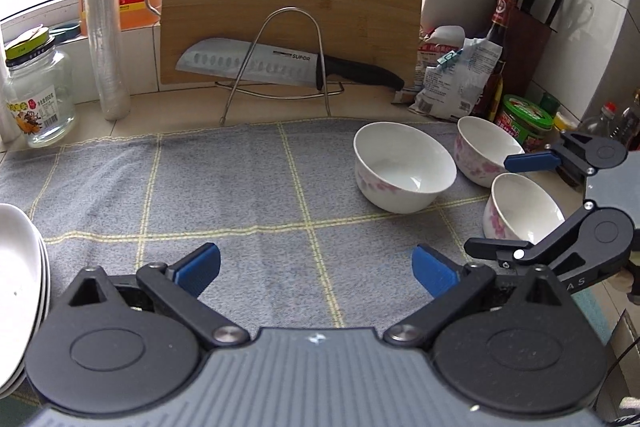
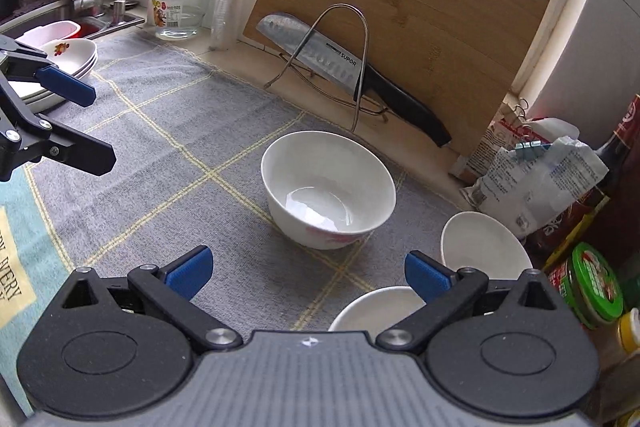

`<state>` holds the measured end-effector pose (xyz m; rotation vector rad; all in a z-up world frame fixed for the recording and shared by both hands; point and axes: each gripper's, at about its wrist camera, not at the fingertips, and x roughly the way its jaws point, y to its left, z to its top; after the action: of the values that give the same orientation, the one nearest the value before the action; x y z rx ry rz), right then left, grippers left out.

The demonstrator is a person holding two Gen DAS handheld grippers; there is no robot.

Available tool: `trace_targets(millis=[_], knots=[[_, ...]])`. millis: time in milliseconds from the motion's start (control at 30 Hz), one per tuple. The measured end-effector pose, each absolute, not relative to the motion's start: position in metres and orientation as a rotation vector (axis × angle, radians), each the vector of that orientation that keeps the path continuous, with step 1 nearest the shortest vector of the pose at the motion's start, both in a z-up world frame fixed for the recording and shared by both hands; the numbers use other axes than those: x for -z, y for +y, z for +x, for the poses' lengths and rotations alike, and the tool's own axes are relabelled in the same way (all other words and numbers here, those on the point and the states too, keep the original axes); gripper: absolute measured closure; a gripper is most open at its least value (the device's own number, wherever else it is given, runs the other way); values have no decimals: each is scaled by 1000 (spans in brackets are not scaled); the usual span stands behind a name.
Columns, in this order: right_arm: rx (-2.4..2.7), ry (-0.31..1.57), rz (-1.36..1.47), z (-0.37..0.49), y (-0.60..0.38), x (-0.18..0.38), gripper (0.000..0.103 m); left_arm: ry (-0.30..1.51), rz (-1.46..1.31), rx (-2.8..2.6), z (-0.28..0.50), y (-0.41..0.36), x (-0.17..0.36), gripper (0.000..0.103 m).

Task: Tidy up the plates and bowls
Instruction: 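Move the left tool toward the white pink-flowered bowls, then close the left tool on a white bowl's rim while the right tool grips the opposite rim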

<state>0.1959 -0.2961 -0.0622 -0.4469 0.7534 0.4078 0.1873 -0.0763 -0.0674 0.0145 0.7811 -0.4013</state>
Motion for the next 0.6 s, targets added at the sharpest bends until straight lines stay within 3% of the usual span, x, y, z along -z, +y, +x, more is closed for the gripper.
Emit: trace_targets(millis=[600], knots=[[-654,816,-625,258,-315,83,0,829,256,611,252,-130,93,2]])
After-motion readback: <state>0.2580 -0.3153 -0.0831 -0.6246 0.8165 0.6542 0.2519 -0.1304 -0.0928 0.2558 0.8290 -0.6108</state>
